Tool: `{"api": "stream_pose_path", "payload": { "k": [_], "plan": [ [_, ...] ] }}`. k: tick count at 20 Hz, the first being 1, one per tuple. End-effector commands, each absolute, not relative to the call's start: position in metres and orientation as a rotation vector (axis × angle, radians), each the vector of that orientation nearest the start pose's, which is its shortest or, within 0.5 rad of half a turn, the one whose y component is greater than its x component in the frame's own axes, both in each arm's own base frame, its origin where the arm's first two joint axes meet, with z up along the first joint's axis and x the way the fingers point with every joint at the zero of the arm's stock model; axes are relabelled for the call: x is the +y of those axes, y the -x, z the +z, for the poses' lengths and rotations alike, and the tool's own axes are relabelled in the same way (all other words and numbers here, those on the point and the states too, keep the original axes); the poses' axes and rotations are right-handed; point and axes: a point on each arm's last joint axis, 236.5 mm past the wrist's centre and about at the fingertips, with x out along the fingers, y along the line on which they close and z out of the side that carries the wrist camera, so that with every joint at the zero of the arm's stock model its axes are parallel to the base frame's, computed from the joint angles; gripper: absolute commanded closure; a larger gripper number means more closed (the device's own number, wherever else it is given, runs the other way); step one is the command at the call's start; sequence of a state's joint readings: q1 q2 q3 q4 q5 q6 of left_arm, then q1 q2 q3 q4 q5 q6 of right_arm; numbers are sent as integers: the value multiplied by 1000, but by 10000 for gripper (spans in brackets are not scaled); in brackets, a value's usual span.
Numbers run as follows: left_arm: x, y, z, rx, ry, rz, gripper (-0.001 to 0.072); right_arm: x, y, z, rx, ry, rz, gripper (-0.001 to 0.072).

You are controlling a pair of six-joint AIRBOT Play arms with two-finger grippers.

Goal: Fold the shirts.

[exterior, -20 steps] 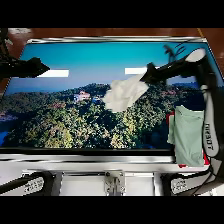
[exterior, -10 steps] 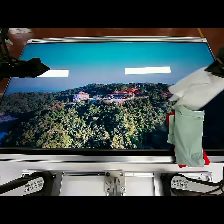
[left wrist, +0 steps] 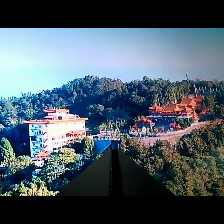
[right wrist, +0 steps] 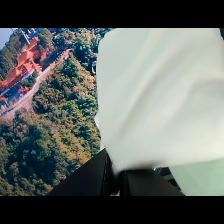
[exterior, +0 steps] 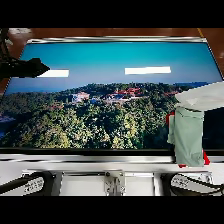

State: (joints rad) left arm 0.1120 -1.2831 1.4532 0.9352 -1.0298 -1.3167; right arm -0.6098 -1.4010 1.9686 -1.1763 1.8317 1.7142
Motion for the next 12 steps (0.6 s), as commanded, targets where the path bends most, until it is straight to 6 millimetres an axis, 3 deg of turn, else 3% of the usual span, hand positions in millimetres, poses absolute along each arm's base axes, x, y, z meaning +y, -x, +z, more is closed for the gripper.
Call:
{"api": "stream_pose_path", "payload": {
  "k": [1, 3, 6, 9, 12],
  "plan": [
    [-68, -471, 178, 744, 329, -368, 669, -137, -338, 214, 1130, -712, -282, 663],
    [-68, -471, 178, 743, 323, -371, 669, -128, -336, 208, 1154, -754, -282, 663],
    [-68, -471, 178, 739, 305, -378, 669, -118, -313, 174, 1267, -775, -319, 663],
    [-68, -471, 178, 737, 300, -379, 669, -118, -263, 130, 1409, -768, -448, 663],
    [-67, -474, 180, 722, 296, -373, 669, -128, -196, 94, 1543, -691, -641, 663]
  ]
}}
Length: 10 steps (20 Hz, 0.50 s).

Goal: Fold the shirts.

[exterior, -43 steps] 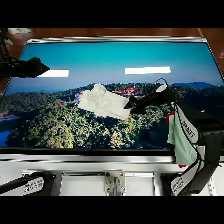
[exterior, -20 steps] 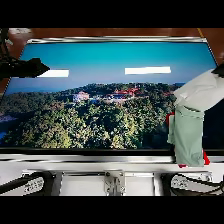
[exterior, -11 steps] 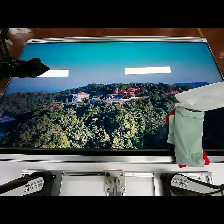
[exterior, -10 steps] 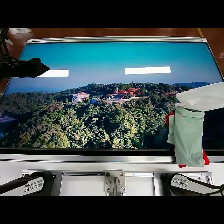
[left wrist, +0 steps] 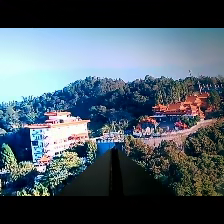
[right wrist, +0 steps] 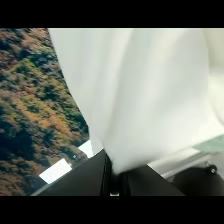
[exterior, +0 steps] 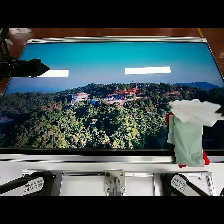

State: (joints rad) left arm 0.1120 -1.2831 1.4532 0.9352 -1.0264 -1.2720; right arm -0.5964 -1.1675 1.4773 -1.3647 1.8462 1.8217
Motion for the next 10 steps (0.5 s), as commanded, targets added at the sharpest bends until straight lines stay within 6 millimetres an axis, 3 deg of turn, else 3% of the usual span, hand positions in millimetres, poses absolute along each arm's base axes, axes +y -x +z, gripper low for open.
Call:
{"api": "stream_pose_path", "payload": {
  "k": [1, 3, 5, 7, 8, 9, 10],
  "plan": [
    [-66, -476, 181, 714, 298, -369, 669, -134, -174, 85, 1580, -658, -717, 663],
    [-65, -476, 181, 711, 297, -368, 669, -131, -142, 65, 1656, -645, -800, 662],
    [-65, -477, 182, 708, 298, -366, 669, -118, -124, 38, 1746, -665, -793, 663],
    [-65, -478, 183, 703, 299, -364, 669, -101, -128, 10, 1759, -725, -735, 662],
    [-65, -478, 182, 704, 299, -364, 669, -98, -130, 2, 1754, -734, -721, 626],
    [-65, -478, 182, 704, 298, -364, 669, -102, -127, 1, 1760, -717, -735, 418],
    [-65, -478, 182, 704, 298, -364, 669, -109, -119, 3, 1785, -666, -751, 112]
  ]
}}
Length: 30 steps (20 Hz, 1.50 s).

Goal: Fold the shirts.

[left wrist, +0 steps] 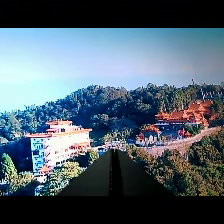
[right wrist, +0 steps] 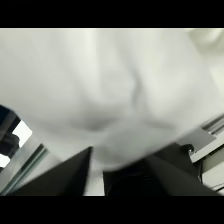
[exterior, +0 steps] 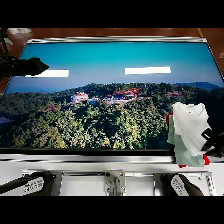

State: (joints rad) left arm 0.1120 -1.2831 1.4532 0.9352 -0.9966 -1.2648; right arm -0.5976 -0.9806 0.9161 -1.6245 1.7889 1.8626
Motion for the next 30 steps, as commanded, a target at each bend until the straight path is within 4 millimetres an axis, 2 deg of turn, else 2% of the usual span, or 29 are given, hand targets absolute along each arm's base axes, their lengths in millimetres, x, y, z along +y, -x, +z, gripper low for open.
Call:
{"api": "stream_pose_path", "payload": {
  "k": [1, 3, 4, 5, 6, 7, 8, 9, 10, 11, 12, 13, 14, 15, 17, 21, 23, 26, 30],
  "plan": [
    [-65, -478, 182, 704, 296, -364, 669, -118, -108, 10, 1824, -596, -765, 47],
    [-70, -474, 178, 709, 207, -401, 670, -143, -95, 36, 1852, -464, -826, 47],
    [-72, -470, 169, 742, 146, -401, 670, -160, -101, 55, 1801, -402, -852, 53],
    [-73, -463, 158, 791, 82, -396, 670, -178, -116, 76, 1694, -359, -883, 56],
    [-72, -457, 147, 841, 34, -375, 670, -197, -142, 101, 1535, -329, -897, 56],
    [-70, -450, 135, 895, -3, -345, 670, -215, -176, 134, 1324, -316, -906, 56],
    [-70, -443, 124, 955, -31, -323, 670, -219, -217, 167, 1101, -359, -858, 56],
    [-72, -434, 111, 1021, -51, -316, 670, -212, -256, 197, 925, -393, -759, 56],
    [-74, -422, 96, 1103, -85, -316, 670, -192, -294, 222, 790, -434, -625, 56],
    [-71, -406, 76, 1212, -147, -293, 669, -167, -318, 231, 736, -466, -512, 123],
    [-66, -392, 60, 1313, -212, -243, 626, -135, -336, 225, 768, -477, -394, 281],
    [-66, -380, 46, 1397, -263, -206, 359, -103, -345, 211, 850, -462, -292, 271],
    [-76, -375, 37, 1436, -280, -212, 88, -71, -350, 189, 963, -435, -205, 177],
    [-88, -374, 31, 1443, -288, -229, 4, -44, -352, 169, 1068, -407, -140, 49],
    [-104, -379, 29, 1414, -281, -246, 4, 0, -351, 131, 1255, -345, -38, 32],
    [-107, -378, 31, 1414, -252, -240, 5, 50, -356, 91, 1394, -209, 96, 34],
    [-107, -377, 30, 1419, -253, -240, 5, 65, -357, 83, 1420, -182, 127, 33],
    [-109, -383, 31, 1391, -248, -243, 5, 79, -354, 82, 1427, -159, 162, 33],
    [-114, -401, 34, 1315, -239, -248, 5, 82, -354, 83, 1427, -163, 169, 33]
  ]
}}
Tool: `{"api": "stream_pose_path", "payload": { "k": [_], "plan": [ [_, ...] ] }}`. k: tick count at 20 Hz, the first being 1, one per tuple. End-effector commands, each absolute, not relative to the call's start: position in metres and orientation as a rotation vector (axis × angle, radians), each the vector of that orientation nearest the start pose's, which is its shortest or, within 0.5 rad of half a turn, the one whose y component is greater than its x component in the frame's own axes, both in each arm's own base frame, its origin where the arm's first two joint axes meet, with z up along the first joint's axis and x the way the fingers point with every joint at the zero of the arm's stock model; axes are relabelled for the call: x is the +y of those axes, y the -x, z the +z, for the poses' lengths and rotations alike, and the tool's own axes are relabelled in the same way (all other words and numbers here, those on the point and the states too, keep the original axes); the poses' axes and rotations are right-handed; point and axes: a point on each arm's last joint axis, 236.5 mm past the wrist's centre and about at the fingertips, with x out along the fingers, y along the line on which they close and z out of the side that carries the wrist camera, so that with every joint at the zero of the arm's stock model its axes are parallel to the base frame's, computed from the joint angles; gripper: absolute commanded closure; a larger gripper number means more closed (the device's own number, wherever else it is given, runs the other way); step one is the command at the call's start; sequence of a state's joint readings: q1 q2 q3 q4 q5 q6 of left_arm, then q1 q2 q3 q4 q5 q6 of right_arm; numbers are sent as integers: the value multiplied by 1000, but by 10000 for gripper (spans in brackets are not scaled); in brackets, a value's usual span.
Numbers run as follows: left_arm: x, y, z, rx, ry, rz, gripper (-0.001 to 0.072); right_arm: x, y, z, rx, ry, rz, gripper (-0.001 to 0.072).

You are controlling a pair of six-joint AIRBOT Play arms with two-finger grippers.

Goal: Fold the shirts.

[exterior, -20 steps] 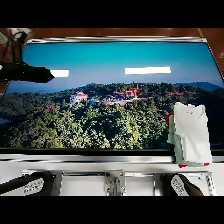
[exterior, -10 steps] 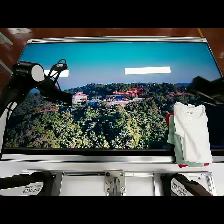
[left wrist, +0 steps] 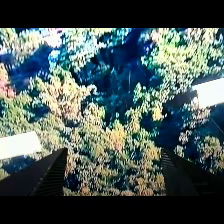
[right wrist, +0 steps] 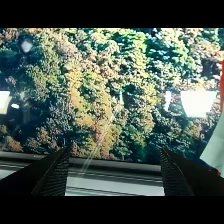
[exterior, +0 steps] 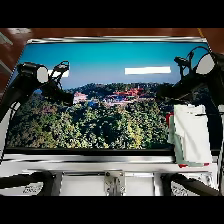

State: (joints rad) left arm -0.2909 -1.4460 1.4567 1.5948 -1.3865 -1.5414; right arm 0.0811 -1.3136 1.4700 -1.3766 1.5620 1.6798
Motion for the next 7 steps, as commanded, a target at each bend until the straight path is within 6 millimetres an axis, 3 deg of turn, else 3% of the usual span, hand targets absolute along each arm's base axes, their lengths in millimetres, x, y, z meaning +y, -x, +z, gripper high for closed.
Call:
{"api": "stream_pose_path", "payload": {
  "k": [1, 7],
  "plan": [
    [-114, -401, 33, 1318, -240, -248, 5, 82, -354, 83, 1427, -163, 169, 33],
    [-118, -415, 35, 1260, -232, -251, 5, 82, -354, 83, 1427, -163, 169, 33]
  ]
}}
